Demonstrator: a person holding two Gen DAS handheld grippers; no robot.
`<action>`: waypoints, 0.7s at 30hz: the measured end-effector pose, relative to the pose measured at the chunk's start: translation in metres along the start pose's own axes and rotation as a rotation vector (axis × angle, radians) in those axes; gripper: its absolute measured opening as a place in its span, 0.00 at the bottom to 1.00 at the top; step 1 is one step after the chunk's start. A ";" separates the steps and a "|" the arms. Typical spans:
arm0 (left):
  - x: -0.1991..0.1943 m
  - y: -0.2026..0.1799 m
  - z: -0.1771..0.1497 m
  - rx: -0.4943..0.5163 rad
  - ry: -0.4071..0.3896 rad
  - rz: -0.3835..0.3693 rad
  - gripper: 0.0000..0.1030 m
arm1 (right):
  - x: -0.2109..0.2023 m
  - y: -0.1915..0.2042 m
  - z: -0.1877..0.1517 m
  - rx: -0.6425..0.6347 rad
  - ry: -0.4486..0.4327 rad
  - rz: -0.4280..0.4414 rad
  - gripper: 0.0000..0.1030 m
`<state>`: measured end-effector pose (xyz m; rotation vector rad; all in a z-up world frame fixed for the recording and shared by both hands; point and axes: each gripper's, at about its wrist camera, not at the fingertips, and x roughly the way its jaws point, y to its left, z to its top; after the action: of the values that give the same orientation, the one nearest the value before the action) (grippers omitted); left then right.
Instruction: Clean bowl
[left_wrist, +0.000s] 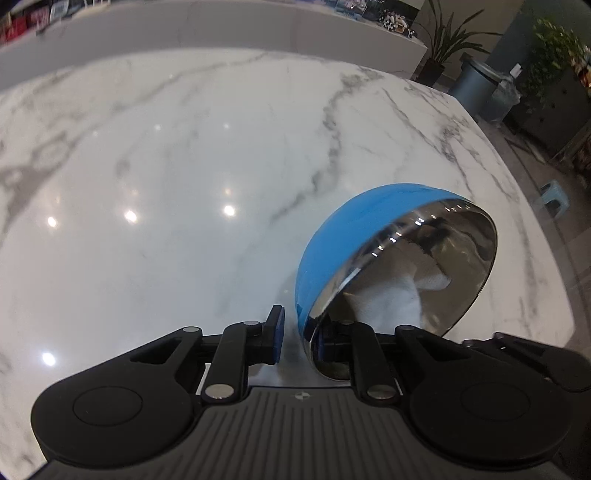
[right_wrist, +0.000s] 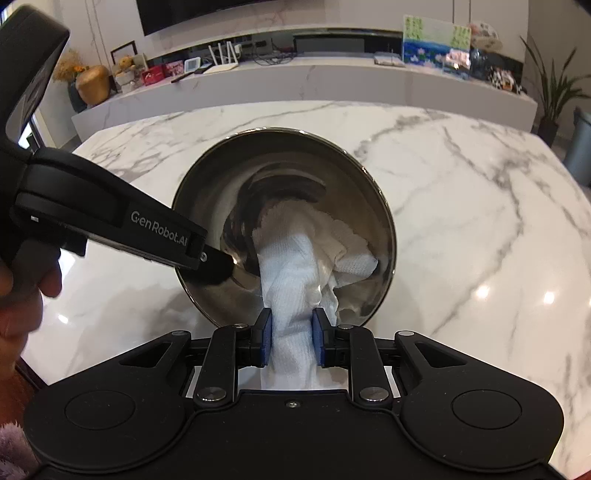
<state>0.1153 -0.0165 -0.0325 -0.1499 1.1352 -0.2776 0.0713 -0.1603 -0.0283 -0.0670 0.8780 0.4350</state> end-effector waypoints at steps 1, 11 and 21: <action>0.002 -0.001 -0.001 -0.002 0.003 -0.004 0.15 | 0.000 -0.001 0.000 0.008 0.003 0.005 0.19; 0.012 -0.008 -0.006 0.001 0.013 -0.033 0.15 | 0.001 -0.004 0.003 0.057 0.015 0.042 0.20; -0.004 -0.008 0.000 0.108 0.067 0.021 0.12 | -0.006 0.002 0.003 -0.039 -0.021 -0.029 0.19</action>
<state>0.1127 -0.0227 -0.0271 -0.0332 1.1844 -0.3263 0.0696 -0.1600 -0.0210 -0.1107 0.8466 0.4248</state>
